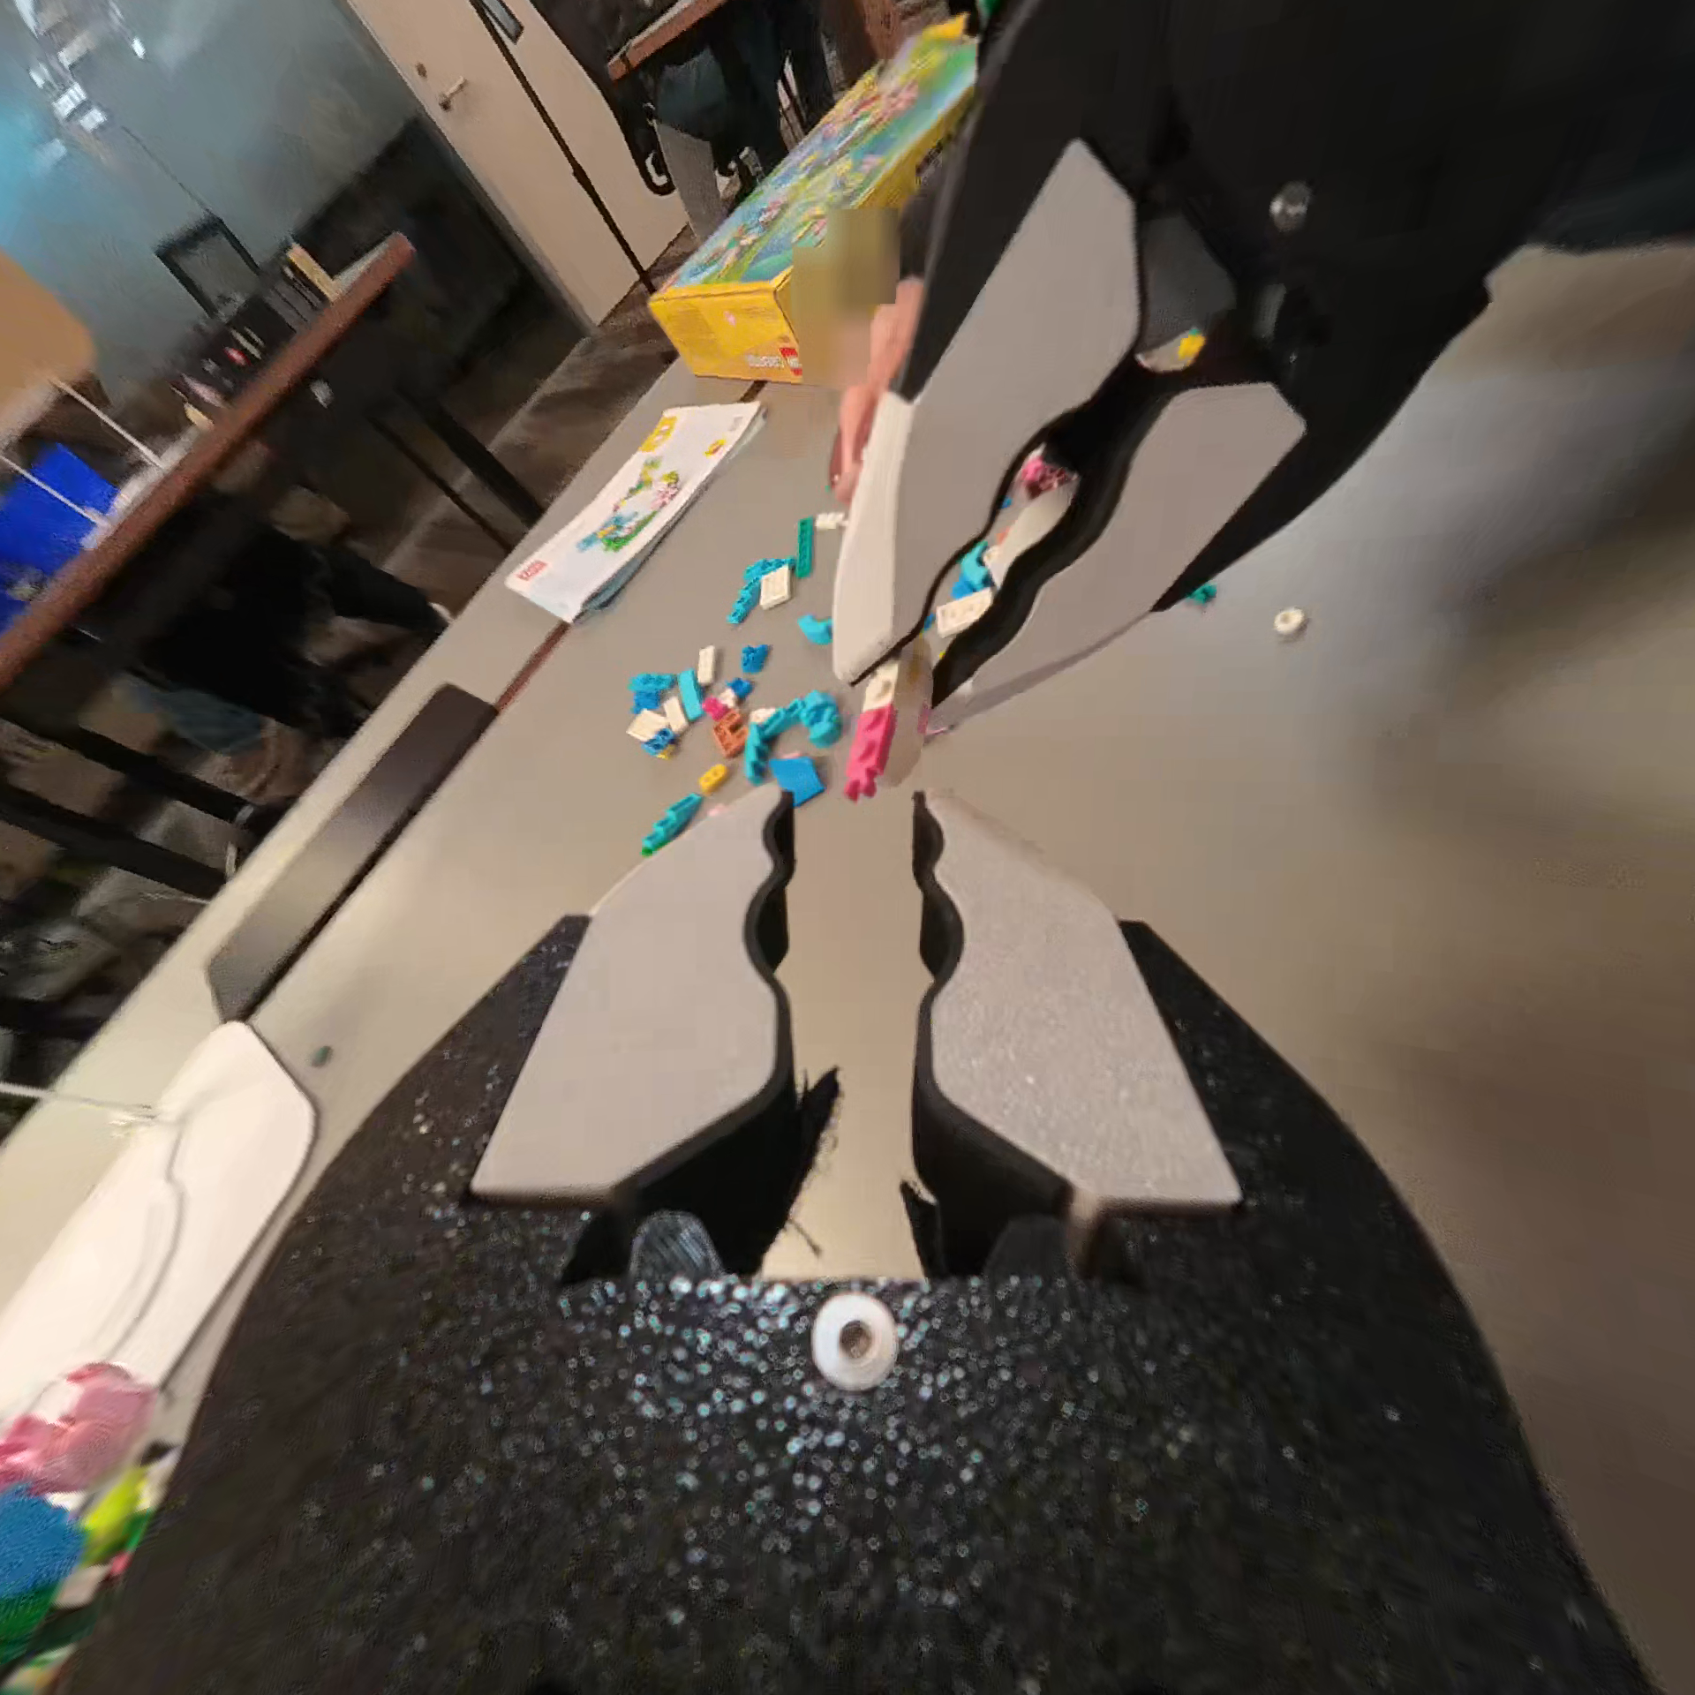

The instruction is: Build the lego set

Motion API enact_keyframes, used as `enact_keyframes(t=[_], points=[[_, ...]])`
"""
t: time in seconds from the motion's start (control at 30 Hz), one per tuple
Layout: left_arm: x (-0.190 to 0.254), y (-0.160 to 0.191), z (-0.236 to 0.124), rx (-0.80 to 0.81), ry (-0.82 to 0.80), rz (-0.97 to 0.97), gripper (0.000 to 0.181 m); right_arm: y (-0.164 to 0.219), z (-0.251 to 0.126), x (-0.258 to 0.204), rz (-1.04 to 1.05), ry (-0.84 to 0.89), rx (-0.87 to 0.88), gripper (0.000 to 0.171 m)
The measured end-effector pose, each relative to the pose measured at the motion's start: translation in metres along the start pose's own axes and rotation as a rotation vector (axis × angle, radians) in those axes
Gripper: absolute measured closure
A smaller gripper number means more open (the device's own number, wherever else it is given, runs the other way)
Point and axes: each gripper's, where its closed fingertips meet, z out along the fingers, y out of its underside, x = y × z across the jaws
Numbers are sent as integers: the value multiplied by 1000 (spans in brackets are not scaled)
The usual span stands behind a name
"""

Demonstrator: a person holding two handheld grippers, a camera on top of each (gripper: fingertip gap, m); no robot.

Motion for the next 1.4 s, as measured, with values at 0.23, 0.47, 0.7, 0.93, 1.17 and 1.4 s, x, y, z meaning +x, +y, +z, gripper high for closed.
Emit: enact_keyframes(t=[0.23, 0.47, 0.7, 0.93, 1.17, 1.4], points=[[9, 1, 1, 47, 86, -115, 176, -6, -1, 2, -97, 51, 31, 157], [7, 4, 3, 75, 113, -194, 158, -4, 3, -1, -161, 64, 10, 157], [12, 0, 7, 138, 75, -94, 163, 2, 5, 2, -148, 76, -27, 157], [10, 4, 15, 102, 66, -117, 171, -2, 10, -5, -176, 60, -55, 157], [-8, 25, 25, 43, 1, -183, 173, 33, 1, 5, 325, -10, -114, 150], [-19, 62, 47, -106, 27, -314, 173, 39, -29, -10, 769, 89, 96, 149]])
